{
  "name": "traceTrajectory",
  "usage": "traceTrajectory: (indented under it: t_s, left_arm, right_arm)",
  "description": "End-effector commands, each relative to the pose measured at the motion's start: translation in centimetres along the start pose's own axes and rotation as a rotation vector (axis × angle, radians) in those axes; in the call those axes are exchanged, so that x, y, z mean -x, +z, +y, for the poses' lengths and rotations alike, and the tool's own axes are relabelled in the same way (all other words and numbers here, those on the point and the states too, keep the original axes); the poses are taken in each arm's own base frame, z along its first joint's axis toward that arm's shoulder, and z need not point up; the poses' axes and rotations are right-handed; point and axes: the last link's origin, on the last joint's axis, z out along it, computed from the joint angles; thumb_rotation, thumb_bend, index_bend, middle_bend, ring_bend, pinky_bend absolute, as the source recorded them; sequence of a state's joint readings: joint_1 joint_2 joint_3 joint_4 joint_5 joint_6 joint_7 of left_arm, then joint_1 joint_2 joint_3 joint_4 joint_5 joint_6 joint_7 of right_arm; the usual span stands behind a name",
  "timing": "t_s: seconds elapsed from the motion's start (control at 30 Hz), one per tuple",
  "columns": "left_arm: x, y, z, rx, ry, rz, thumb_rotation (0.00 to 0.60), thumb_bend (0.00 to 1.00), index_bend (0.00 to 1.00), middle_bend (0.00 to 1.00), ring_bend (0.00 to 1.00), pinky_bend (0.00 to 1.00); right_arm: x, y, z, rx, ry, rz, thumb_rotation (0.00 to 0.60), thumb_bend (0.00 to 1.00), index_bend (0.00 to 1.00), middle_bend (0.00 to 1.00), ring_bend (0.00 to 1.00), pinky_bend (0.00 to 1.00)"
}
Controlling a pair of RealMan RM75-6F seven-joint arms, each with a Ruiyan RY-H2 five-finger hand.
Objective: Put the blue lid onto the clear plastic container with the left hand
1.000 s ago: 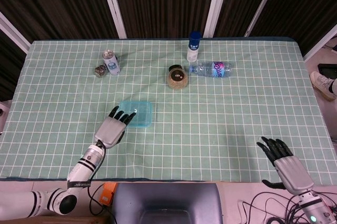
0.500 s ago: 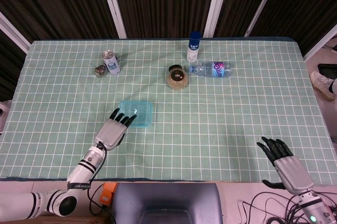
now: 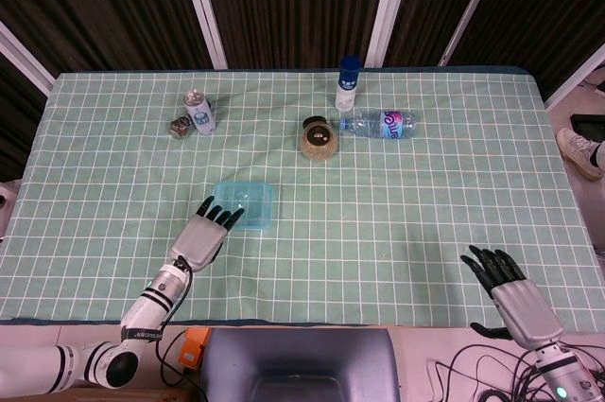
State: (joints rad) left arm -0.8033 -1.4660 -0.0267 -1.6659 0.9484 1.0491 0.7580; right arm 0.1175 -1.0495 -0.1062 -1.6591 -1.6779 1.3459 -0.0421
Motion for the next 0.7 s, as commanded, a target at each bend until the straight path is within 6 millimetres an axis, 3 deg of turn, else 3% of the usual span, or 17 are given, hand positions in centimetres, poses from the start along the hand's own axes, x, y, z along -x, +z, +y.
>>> traceTrajectory:
  t_s: [0.03, 0.7]
  left_arm:
    - [0.2, 0.0, 0.1, 0.0, 0.003, -0.008, 0.6, 0.63, 0.0, 0.23, 0.16, 0.07]
    - [1.3, 0.0, 0.2, 0.004, 0.013, -0.043, 0.6, 0.63, 0.0, 0.24, 0.17, 0.07]
  right_arm:
    - [0.0, 0.0, 0.0, 0.001, 0.0, 0.001, 0.6, 0.22, 0.0, 0.0, 0.0, 0.0]
    - [-0.1, -0.1, 0.1, 0.001, 0.003, 0.003, 0.6, 0.22, 0.0, 0.0, 0.0, 0.0]
